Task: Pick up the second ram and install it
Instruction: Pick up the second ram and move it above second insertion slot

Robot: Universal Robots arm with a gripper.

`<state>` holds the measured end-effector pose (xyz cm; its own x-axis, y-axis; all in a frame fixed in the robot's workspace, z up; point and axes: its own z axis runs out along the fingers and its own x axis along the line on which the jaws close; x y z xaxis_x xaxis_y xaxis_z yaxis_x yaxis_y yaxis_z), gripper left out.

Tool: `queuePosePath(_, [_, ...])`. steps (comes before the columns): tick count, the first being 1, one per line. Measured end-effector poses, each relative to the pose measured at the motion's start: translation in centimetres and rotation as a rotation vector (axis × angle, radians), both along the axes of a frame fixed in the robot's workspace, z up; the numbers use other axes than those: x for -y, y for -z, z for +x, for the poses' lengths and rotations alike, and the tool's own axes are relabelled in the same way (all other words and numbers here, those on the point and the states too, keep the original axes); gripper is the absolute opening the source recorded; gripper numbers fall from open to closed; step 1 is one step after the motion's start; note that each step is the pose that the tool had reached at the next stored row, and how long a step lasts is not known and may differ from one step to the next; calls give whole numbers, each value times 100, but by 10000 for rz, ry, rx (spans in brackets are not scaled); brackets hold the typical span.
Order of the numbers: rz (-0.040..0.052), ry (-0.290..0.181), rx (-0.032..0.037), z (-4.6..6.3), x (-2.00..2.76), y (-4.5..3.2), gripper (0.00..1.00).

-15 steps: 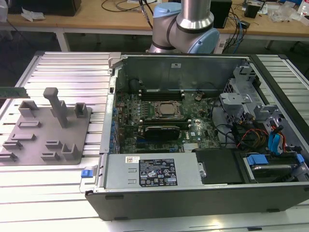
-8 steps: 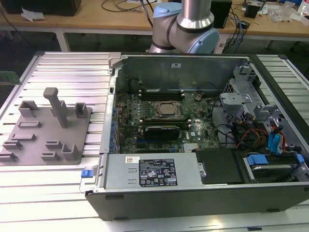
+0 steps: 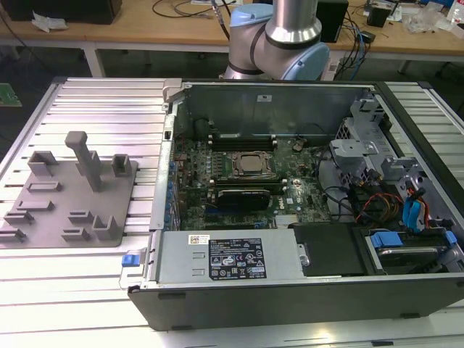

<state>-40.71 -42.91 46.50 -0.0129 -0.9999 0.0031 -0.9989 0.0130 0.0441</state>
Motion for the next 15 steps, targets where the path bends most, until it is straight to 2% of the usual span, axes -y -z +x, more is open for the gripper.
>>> queuePosePath(5, [-3,1,-3,17,-1,-3,9])
queuePosePath(13, [-1,1,-8,360,0,-1,9])
queuePosePath(15, [-1,1,-18,499,0,-2,9])
